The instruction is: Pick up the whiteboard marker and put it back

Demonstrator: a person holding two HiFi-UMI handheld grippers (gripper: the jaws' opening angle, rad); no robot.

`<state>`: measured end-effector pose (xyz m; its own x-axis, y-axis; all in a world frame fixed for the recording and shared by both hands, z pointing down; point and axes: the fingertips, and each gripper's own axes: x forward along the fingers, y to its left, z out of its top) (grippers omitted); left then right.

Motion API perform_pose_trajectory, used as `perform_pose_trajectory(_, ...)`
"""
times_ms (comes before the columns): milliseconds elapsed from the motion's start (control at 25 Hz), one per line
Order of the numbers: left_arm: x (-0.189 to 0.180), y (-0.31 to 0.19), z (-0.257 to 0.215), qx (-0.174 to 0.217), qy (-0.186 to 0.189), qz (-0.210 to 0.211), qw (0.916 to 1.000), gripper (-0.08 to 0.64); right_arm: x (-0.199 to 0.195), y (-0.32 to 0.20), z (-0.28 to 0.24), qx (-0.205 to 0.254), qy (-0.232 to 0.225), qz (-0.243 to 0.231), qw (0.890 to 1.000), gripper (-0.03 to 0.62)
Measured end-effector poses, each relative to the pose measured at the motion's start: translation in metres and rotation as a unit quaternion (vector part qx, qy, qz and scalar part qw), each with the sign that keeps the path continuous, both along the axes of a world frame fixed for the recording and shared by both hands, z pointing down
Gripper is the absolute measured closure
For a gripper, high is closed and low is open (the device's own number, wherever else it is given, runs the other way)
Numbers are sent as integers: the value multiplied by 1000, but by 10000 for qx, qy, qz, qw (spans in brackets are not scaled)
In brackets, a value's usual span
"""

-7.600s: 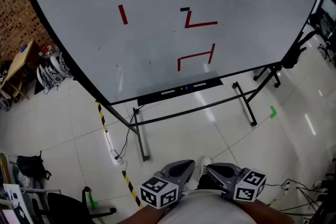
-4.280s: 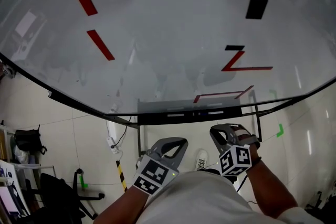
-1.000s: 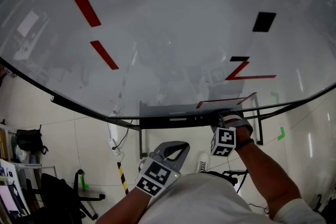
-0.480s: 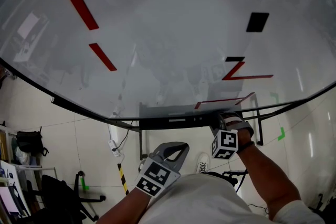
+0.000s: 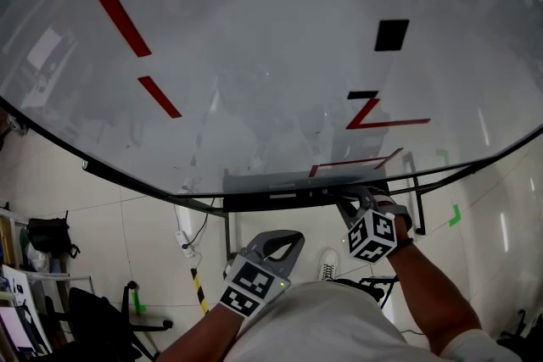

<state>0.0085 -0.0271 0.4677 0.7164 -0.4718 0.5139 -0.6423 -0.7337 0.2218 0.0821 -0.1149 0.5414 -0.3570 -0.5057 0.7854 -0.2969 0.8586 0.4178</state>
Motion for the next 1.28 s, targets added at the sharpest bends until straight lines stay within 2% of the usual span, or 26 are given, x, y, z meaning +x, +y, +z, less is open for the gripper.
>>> perform_pose_trajectory(240,3,2,-2,23,-5,37,10000,545,0,5,-12,-293,-663,367,9967,555)
perform_pose_trajectory(560,5,8,-2,29,-31,92,9999,545,-2,14,-21,-395,-1254,623,9894,555)
perform_pose_trajectory(760,4,8,-2,20,-77,76,9999,545,-3,19,-28,-775,-2059,971,9707,555)
perform_pose_trajectory(1080,6,10,-2,5,-51,100,9999,545,2,23,-31,-1073,-2637,1309,9496,555)
perform_pose_trajectory(1160,6,10,-1,-2,-63,92,9999,545,2,24,-33,-1218,-2877,1421,9392,555)
perform_pose_trajectory(1280,6,10,0,-28,-64,71,10000,545,2,27,-39,-1512,-3398,1640,9137,555)
